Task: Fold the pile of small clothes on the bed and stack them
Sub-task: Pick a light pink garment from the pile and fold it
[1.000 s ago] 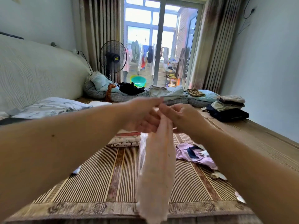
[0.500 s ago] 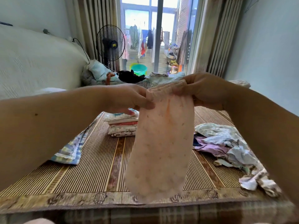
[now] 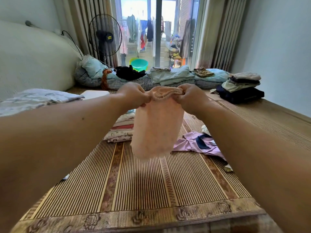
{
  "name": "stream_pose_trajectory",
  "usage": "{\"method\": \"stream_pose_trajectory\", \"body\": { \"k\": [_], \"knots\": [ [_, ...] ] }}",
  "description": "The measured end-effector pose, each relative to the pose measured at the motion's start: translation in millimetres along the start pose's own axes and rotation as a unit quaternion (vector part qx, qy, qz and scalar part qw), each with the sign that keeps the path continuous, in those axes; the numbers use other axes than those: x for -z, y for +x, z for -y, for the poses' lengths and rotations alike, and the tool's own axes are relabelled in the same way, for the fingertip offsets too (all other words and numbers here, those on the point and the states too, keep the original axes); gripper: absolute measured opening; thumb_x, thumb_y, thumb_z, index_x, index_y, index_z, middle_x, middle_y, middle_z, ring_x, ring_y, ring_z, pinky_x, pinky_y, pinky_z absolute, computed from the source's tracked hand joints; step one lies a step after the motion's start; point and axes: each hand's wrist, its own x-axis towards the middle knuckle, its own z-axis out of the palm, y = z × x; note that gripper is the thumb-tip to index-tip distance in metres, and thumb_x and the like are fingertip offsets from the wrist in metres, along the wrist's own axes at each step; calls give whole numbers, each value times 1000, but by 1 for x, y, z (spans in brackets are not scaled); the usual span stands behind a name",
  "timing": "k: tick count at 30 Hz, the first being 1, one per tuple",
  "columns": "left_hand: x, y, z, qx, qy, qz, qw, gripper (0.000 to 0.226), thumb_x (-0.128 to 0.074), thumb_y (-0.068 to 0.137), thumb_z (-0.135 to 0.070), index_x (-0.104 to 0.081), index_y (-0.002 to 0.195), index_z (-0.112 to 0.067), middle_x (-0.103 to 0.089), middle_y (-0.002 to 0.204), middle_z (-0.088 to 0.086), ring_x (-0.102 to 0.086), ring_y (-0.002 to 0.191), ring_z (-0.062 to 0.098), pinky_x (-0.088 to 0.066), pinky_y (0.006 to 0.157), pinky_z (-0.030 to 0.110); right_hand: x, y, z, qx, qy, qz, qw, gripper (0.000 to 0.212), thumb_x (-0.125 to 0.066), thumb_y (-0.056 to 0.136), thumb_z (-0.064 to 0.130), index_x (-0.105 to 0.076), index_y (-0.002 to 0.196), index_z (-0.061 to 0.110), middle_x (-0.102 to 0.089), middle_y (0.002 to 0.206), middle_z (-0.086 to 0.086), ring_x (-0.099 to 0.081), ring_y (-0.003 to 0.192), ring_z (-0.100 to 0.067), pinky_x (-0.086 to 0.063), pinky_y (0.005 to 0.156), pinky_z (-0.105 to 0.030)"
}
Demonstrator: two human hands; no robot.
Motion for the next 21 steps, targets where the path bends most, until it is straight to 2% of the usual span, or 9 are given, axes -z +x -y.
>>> {"method": "stream_pose_trajectory", "body": {
  "k": [3,6,10,12,14,18,21],
  "knots": [
    [-5,-6,4,-67,66,-15,995,36,-62,88,-41,-67,79,-7,-69,78,7,-60,70,20,-50,64,36,2,-2,-4,18,-3,4,1000,20,-59,92,24,-66,105,11,-67,99,-8,-59,91,-24,-47,79,-36],
    [-15,-23,23,-80,126,59,987,27,-56,93,-38,-56,79,-15,-59,76,4,-48,61,14,-40,55,27,-4,-23,-14,17,-5,60,998,12,-60,92,21,-64,100,12,-66,90,-4,-59,81,-19,-47,68,-30],
    [-40,-66,66,-79,182,151,968,26,-54,95,-38,-57,80,-17,-62,78,1,-49,56,10,-36,48,20,-30,-83,-45,-35,19,196,980,5,-62,91,20,-63,95,17,-66,87,-1,-59,67,-12,-50,59,-30],
    [-54,-97,88,-43,168,211,962,23,-54,94,-40,-57,80,-22,-64,80,-3,-53,59,9,-40,49,21,-44,-118,-58,-61,-19,281,958,5,-62,91,22,-64,95,23,-66,84,5,-55,59,-5,-48,51,-22],
    [-67,-128,106,-2,155,292,944,21,-53,94,-44,-56,82,-27,-64,83,-6,-57,65,9,-45,54,23,-56,-149,-66,-84,-62,365,925,6,-62,91,26,-64,96,26,-65,84,9,-54,61,1,-41,48,-11],
    [-77,-163,125,9,173,395,902,19,-53,93,-45,-50,78,-33,-58,83,-10,-51,69,7,-42,62,24,-62,-168,-68,-104,-82,468,874,3,-64,88,31,-65,90,30,-65,86,10,-57,73,-3,-43,62,-17],
    [-73,-153,128,28,131,396,909,18,-53,94,-44,-54,85,-28,-62,87,-4,-53,71,9,-49,66,32,-61,-151,-67,-138,-16,473,870,10,-62,90,29,-66,96,22,-68,93,2,-60,77,-8,-54,75,-26]
  ]
}}
